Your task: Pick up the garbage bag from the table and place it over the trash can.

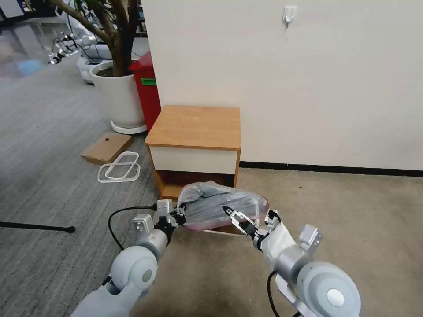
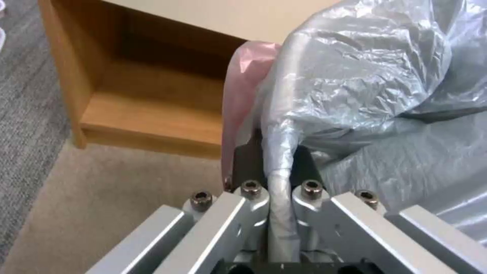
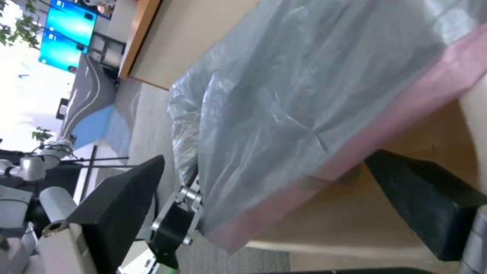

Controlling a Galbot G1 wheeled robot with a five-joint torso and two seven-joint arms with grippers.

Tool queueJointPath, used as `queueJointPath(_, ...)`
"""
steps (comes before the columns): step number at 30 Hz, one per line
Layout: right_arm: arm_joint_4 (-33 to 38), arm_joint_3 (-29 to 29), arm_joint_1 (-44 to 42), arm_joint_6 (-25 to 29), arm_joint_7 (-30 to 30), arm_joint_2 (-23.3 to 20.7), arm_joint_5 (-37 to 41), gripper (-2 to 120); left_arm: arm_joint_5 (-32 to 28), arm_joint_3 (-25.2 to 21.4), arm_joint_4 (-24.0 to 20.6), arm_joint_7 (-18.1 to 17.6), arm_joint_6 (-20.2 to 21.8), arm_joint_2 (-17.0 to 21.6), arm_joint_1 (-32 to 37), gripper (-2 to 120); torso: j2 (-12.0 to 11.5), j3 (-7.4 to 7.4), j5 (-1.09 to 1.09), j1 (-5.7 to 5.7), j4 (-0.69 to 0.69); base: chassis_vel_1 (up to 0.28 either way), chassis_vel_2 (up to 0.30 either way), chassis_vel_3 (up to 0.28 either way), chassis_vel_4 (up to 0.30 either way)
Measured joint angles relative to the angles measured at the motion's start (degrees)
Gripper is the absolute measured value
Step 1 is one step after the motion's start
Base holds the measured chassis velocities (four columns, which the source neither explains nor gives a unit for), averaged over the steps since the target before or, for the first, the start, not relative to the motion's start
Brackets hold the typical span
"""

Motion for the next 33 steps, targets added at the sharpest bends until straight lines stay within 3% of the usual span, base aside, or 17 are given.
queueJointPath(16,-1.73,-1.93,1.91,1.83,-0.42,0.79,-2.08,93,0.27,0.67,-0.92,-0.03,0.09,0.16,1.02,0,0.0,0.0,0.0,0.0,0.0,0.0,0.0,0.0,0.0)
queueJointPath(17,-1.97,-1.97,1.91,2.12,-0.76,0.77,-2.38,86,0.27,0.69,-1.01,-0.03,0.1,0.2,1.04,0,0.0,0.0,0.0,0.0,0.0,0.0,0.0,0.0,0.0)
queueJointPath(24,-2.67,-2.4,1.44,3.28,-1.83,0.75,-4.11,64,0.25,0.75,-1.24,-0.06,0.12,0.44,1.05,0,0.0,0.0,0.0,0.0,0.0,0.0,0.0,0.0,0.0)
queueJointPath(28,-2.69,-2.4,1.14,3.51,-2.37,0.69,-4.4,44,0.23,0.74,-1.25,-0.09,0.13,0.62,1.07,0,0.0,0.0,0.0,0.0,0.0,0.0,0.0,0.0,0.0)
queueJointPath(33,-2.67,-2.43,1.07,3.66,-2.75,0.66,-4.63,31,0.21,0.75,-1.15,-0.09,0.13,0.67,0.96,0,0.0,0.0,0.0,0.0,0.0,0.0,0.0,0.0,0.0)
